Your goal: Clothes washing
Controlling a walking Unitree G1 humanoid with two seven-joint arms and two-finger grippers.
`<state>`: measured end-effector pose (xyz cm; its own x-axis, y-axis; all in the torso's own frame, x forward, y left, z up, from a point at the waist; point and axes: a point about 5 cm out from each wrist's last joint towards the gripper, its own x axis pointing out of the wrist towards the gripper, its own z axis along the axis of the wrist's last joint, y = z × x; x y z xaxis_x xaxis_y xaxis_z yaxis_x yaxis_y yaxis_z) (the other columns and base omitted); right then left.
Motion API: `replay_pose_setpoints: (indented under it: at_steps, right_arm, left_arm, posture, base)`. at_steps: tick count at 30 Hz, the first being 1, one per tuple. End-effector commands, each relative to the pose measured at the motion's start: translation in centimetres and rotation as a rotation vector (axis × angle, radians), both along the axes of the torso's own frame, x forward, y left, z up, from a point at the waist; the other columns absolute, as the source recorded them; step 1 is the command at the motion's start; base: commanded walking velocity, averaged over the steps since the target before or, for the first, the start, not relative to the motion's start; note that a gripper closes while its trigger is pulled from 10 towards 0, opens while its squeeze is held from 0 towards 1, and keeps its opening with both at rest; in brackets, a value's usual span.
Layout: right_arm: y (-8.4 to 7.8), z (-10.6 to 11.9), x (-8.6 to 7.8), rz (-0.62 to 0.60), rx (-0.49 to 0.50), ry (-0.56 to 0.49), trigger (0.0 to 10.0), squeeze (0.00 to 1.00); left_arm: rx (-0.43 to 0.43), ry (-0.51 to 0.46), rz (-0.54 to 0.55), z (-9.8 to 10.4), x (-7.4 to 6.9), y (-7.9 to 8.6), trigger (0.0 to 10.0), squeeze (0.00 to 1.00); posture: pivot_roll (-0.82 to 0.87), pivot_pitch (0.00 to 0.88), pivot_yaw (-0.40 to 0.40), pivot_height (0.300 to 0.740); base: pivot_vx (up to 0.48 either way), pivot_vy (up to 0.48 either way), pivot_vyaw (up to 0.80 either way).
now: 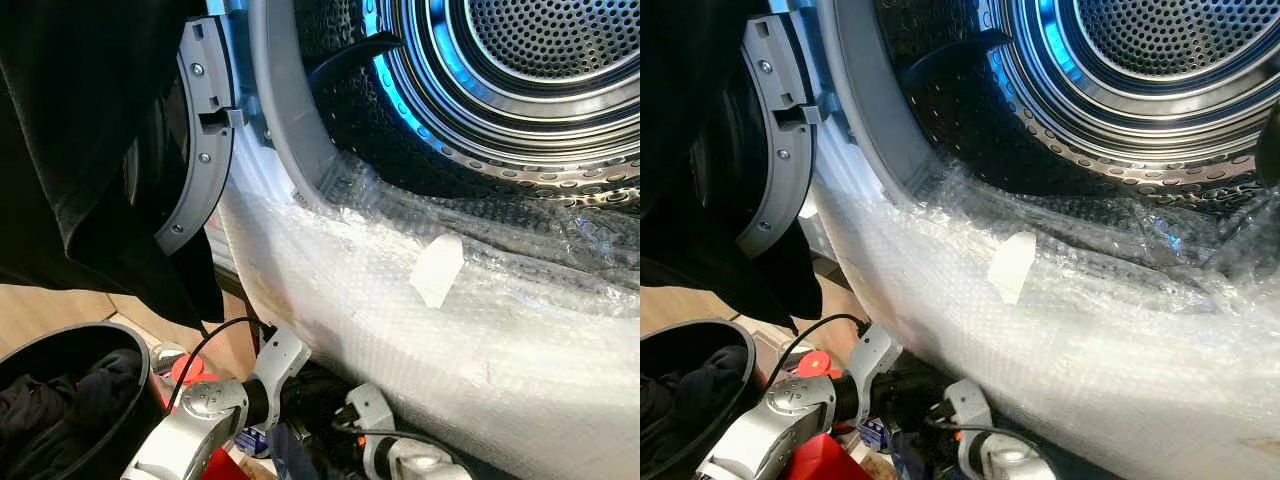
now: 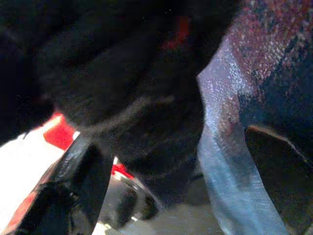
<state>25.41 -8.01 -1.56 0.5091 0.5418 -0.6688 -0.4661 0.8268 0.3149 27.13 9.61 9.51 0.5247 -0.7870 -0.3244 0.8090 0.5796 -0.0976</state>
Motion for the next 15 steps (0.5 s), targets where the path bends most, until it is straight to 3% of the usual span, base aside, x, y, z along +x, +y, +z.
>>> replay_pose_setpoints:
  at_steps: [1,2,3,4,15]
  right_arm:
    - [-0.41,0.49,0.81,-0.064,0.018,-0.012,10.0,0.00]
    - [-0.54,0.58,1.01,-0.095,0.038,-0.007,6.3,0.00]
    - [-0.76,0.64,1.21,-0.122,0.044,-0.011,0.9,0.00]
    - [-0.97,0.61,1.32,-0.146,0.044,-0.009,0.0,0.00]
    - [-0.93,0.29,1.19,-0.176,0.075,0.002,0.0,0.00]
  left_arm:
    - [-0.016,-0.027,-0.005,0.94,0.31,0.05,0.0,0.00]
    - [-0.016,-0.027,-0.004,0.94,0.31,0.06,0.0,0.00]
    - [-0.017,-0.026,-0.003,0.94,0.31,0.08,0.0,0.00]
    - [-0.017,-0.026,-0.002,0.93,0.32,0.09,0.0,0.00]
    - [-0.017,-0.019,-0.005,0.82,0.33,0.15,0.0,0.00]
  posture:
    - [-0.04,0.000,0.005,0.740]
    - [-0.04,0.000,0.005,0.740]
    - [-0.04,0.000,0.005,0.740]
    - [-0.04,0.000,0.005,0.740]
    - [-0.04,0.000,0.006,0.740]
  base:
    - [0.000,0.000,0.00]
    - [0.000,0.000,0.00]
    - [0.000,0.000,0.00]
    - [0.000,0.000,0.00]
    - [0.000,0.000,0.00]
